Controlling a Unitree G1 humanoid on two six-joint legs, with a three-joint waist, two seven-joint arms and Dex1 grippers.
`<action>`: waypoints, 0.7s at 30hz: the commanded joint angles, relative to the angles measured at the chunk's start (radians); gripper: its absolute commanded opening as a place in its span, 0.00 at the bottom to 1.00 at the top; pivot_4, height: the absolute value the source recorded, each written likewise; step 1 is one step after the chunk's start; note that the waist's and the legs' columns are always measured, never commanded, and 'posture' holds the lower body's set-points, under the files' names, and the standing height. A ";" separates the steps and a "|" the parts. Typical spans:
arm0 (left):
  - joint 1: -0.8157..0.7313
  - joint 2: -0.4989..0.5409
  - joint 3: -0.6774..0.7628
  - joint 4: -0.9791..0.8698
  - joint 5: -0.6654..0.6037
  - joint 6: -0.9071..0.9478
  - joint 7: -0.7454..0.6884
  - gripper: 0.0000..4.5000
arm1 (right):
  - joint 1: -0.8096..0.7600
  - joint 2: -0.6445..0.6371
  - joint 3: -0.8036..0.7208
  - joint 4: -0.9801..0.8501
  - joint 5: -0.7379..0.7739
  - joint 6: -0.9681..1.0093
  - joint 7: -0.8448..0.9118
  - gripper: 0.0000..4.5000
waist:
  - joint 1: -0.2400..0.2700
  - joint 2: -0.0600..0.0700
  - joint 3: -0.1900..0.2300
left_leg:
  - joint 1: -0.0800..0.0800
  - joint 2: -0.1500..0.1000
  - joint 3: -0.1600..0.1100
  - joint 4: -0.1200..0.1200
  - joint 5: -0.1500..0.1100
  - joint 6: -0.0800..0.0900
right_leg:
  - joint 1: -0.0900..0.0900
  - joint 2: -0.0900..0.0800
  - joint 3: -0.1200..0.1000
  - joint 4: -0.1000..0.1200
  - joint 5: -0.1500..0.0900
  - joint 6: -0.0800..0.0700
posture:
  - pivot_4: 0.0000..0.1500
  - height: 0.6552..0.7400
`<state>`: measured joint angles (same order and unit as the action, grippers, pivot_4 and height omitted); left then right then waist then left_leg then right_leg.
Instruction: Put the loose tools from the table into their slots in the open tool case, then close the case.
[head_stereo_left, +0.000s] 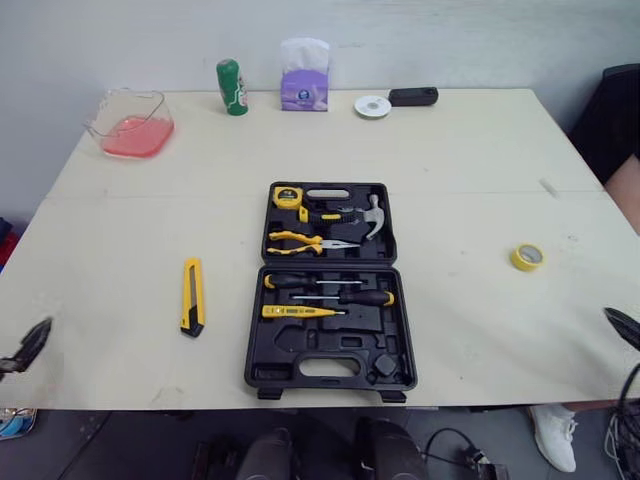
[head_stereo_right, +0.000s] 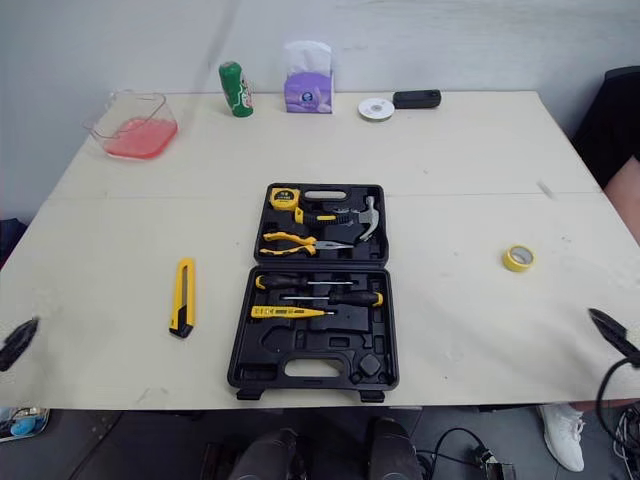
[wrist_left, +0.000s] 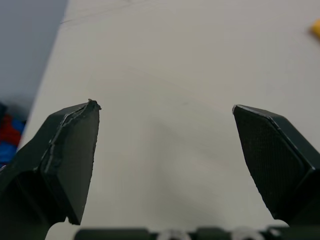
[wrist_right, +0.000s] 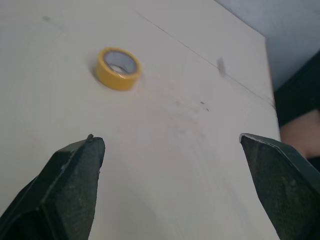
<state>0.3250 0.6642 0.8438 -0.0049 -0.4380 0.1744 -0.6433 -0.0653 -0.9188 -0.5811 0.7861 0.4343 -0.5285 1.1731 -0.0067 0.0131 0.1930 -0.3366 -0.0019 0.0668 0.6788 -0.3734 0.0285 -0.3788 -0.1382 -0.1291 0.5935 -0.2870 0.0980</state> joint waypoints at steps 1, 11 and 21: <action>0.022 -0.014 -0.003 -0.187 -0.053 0.103 0.059 0.99 | 0.006 0.045 0.053 -0.251 0.084 0.111 0.032 1.00 | 0.002 0.000 0.000 | 0.000 0.000 0.000 0.000 0.000 0.000 | 0.000 0.000 0.000 0.000 0.000 0.000 | 1.00 1.00; -0.024 -0.019 -0.114 -0.664 -0.193 0.729 0.399 0.99 | -0.099 0.125 0.193 -0.566 0.166 0.346 0.067 1.00 | 0.013 0.001 0.000 | -0.001 0.000 -0.001 0.002 0.001 0.001 | 0.001 0.000 0.000 0.000 0.000 0.000 | 1.00 1.00; -0.419 -0.107 -0.169 -0.857 -0.315 1.417 0.629 0.99 | -0.127 0.150 0.309 -0.663 0.163 0.339 0.240 1.00 | 0.028 0.000 0.000 | -0.001 0.000 -0.002 0.003 0.005 0.006 | 0.002 0.005 0.000 0.004 0.000 0.001 | 1.00 1.00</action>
<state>-0.0732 0.5570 0.6836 -0.8089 -0.7410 1.5295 -0.0314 -0.1822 -0.7714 -0.2716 0.1621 0.5782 -0.1866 1.3947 0.0208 0.0132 0.1931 -0.3375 -0.0019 0.0651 0.6825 -0.3688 0.0345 -0.3765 -0.1327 -0.1292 0.5979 -0.2866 0.0987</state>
